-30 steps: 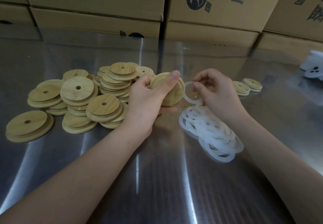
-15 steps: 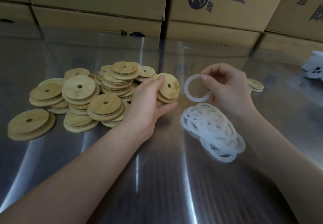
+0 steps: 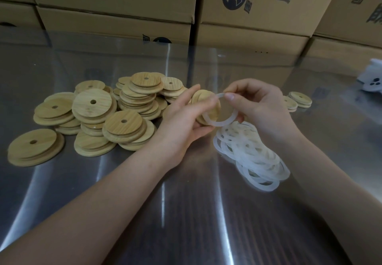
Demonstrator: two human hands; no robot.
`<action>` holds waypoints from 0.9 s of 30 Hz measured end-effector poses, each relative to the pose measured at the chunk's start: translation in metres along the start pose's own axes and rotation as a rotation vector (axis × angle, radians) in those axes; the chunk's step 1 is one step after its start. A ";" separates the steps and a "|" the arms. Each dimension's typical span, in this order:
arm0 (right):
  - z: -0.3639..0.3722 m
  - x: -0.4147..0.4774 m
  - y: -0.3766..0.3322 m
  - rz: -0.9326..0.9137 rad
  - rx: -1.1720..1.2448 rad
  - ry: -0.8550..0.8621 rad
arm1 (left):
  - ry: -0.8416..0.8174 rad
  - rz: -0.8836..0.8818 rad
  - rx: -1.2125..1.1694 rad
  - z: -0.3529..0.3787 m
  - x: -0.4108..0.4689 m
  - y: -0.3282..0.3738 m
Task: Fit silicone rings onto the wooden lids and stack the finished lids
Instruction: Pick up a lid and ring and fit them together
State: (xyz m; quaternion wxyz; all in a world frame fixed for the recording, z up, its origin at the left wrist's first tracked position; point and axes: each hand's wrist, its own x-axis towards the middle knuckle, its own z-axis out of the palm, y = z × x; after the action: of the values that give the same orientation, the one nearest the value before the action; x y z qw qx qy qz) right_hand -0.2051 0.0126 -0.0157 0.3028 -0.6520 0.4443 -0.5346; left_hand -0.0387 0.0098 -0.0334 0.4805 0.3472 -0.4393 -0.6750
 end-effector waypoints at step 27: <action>0.001 0.003 0.010 -0.015 -0.037 -0.006 | -0.036 0.266 0.405 0.001 0.001 -0.013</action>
State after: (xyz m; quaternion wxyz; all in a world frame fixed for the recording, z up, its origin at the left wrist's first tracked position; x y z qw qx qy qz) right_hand -0.2063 0.0057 -0.0239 0.2878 -0.6625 0.4484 -0.5265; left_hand -0.0444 0.0108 -0.0456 0.4779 0.3635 -0.6160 -0.5099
